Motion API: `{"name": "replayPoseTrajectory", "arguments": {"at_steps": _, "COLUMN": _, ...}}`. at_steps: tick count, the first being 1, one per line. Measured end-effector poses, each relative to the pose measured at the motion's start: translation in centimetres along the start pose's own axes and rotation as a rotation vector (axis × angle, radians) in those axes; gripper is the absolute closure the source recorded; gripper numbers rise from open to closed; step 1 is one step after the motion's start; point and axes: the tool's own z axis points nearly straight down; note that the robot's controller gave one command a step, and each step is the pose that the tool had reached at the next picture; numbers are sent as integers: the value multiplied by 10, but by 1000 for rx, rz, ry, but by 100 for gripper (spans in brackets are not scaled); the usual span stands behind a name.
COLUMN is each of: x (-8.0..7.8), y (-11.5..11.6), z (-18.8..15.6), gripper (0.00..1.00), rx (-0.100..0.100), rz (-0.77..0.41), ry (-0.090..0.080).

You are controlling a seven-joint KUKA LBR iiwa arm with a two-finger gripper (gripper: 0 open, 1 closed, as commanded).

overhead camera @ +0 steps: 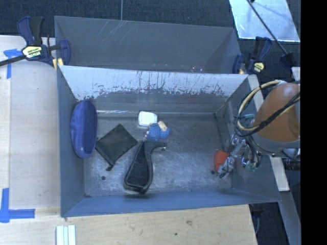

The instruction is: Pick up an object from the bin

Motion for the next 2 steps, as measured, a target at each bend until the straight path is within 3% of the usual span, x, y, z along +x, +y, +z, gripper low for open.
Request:
{"name": "replayPoseTrajectory", "arguments": {"at_steps": 1, "x": -1, "y": 2, "z": -3, "gripper": 100, "rx": -4, "rz": -2, "ry": 0}}
{"name": "replayPoseTrajectory", "arguments": {"at_steps": 2, "x": -3, "y": 3, "z": -15, "gripper": 100, "rx": 2, "rz": -5, "ry": -8}}
